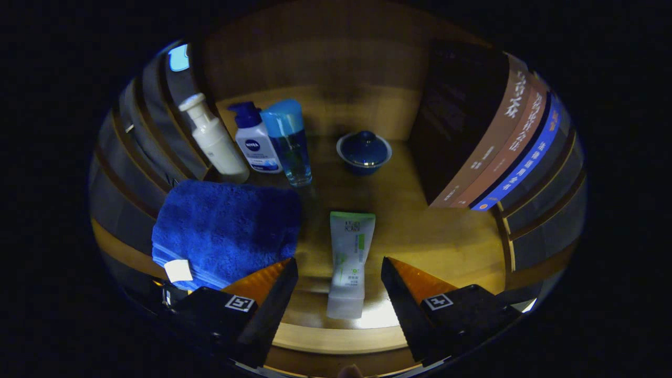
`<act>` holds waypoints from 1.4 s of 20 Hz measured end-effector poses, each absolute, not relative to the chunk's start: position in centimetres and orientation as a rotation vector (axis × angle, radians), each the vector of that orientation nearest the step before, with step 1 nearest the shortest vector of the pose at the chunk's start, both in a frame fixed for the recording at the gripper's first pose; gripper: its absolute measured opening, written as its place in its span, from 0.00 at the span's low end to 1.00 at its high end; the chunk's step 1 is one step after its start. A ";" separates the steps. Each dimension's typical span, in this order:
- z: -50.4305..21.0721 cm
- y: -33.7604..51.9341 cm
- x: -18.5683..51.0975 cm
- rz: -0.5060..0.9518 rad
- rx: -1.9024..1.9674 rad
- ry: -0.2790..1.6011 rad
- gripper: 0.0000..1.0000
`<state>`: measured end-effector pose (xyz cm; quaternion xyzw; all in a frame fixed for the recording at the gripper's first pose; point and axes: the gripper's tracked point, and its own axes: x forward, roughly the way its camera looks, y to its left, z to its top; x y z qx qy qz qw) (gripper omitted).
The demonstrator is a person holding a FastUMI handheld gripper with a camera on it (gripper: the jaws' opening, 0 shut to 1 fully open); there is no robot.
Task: Pull open the drawer, take out the items inside it, and place them on the countertop above the cabinet.
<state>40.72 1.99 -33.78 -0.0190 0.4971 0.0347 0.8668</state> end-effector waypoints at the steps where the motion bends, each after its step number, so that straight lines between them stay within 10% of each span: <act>1: -32.7 2.1 40.3 0.075 -0.039 0.992 1.00; 16: -16.4 3.1 26.6 0.174 0.102 0.177 1.00; 28: -21.5 0.4 14.0 0.081 0.074 0.022 1.00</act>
